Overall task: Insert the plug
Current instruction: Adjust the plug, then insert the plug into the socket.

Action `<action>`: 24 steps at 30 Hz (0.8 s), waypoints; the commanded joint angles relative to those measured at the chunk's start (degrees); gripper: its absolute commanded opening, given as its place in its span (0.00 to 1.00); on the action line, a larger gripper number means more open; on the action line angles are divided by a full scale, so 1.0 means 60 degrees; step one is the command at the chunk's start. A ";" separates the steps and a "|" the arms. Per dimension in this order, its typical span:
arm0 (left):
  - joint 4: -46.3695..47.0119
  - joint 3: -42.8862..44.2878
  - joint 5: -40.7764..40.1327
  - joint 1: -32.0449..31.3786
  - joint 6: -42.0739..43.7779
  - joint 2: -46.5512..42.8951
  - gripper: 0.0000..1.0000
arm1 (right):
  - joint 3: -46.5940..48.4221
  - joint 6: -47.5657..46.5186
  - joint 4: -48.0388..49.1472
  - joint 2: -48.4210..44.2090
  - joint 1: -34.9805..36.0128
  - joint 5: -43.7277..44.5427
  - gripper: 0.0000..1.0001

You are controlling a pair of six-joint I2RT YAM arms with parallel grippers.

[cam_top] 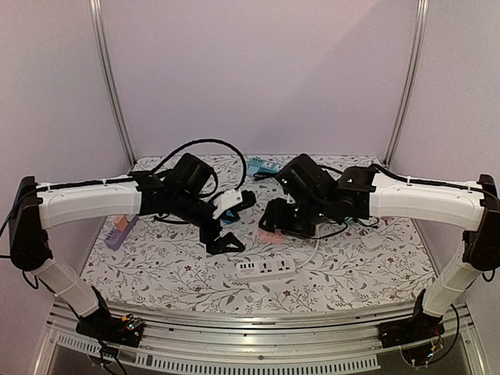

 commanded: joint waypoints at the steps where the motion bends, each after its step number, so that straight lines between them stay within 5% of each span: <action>1: 0.0073 -0.0840 -0.0492 0.0465 0.0562 -0.0154 0.99 | 0.0168 -0.0392 -0.1833 0.0104 0.0148 0.1780 0.00; 12: 0.0427 -0.1434 -0.2260 0.0579 0.0831 0.0309 1.00 | -0.0052 -0.0352 -0.1815 0.1151 0.0701 0.2421 0.00; 24: 0.0410 -0.1522 -0.2309 0.0579 0.0890 0.0488 0.99 | -0.0642 -0.0442 -0.1593 0.1640 0.0685 0.1984 0.00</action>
